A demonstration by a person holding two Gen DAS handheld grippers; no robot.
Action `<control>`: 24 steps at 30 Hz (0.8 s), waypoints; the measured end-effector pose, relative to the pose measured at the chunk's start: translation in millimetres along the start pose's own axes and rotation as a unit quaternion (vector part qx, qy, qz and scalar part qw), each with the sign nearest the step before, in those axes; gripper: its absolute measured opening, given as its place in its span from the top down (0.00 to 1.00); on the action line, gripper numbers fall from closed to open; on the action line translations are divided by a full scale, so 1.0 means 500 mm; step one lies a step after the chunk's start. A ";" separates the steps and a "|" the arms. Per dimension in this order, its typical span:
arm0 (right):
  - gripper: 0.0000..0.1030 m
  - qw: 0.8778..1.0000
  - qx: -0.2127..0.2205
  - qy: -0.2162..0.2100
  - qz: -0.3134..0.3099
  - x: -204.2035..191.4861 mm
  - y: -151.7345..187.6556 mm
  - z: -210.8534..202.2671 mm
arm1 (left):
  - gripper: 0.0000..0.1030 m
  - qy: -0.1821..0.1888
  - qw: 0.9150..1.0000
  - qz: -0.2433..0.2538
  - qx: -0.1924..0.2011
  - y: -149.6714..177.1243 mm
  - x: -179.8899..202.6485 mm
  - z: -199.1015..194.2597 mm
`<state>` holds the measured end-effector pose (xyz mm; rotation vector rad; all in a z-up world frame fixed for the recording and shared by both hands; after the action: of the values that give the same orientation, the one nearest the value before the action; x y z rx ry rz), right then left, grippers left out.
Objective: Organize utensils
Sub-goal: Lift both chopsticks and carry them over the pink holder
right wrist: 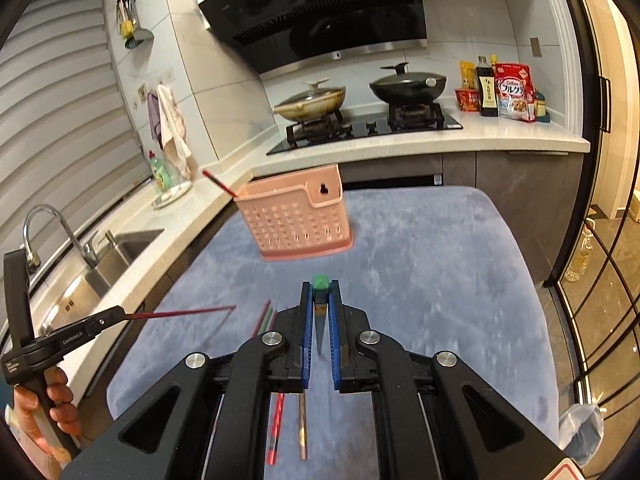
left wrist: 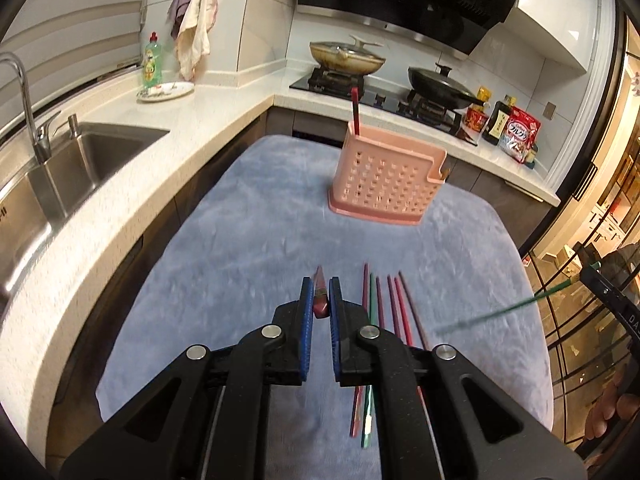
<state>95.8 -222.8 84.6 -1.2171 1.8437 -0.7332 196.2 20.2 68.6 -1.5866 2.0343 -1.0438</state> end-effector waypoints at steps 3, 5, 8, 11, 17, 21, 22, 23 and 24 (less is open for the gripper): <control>0.93 1.000 0.011 -0.004 0.004 0.004 -0.040 0.009 | 0.93 -0.004 1.000 0.006 0.012 -0.043 0.005 0.008; 0.93 1.000 0.017 -0.010 0.011 0.006 -0.070 0.018 | 0.93 -0.007 1.000 0.009 0.023 -0.081 0.009 0.012; 0.93 0.999 0.027 -0.019 0.017 0.006 -0.114 0.030 | 0.93 -0.009 0.999 0.013 0.040 -0.128 0.015 0.012; 0.93 0.998 0.042 -0.030 0.022 -0.002 -0.161 0.040 | 0.93 -0.003 0.998 0.018 0.060 -0.182 0.027 0.004; 0.93 0.995 0.080 -0.047 0.024 -0.037 -0.271 0.081 | 0.93 0.006 0.993 0.027 0.111 -0.299 0.061 -0.014; 0.93 0.993 0.099 -0.058 0.028 -0.056 -0.343 0.119 | 0.93 0.013 0.988 0.022 0.152 -0.382 0.082 -0.026; 0.93 0.992 0.104 -0.063 0.031 -0.060 -0.362 0.130 | 0.93 0.021 0.986 0.018 0.166 -0.410 0.089 -0.031; 0.93 0.992 0.106 -0.066 0.033 -0.063 -0.377 0.137 | 0.93 0.025 0.984 0.015 0.173 -0.425 0.092 -0.034; 0.93 0.991 0.111 -0.069 0.033 -0.069 -0.396 0.148 | 0.93 0.030 0.982 0.012 0.184 -0.449 0.099 -0.036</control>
<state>259.5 -267.4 215.0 -1.0319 1.6349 -0.7740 320.7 -42.5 252.5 -1.3498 1.7611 -1.3803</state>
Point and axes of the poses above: each gripper's, at about its wrist camera, not at the fingertips, and z roughly the way its jaws point, x to its right, y to its underside, the point moved 6 cm from there along z, roughly the way its jaws point, and after that the axes turned 2 degrees about z, right-handed, at the moved point
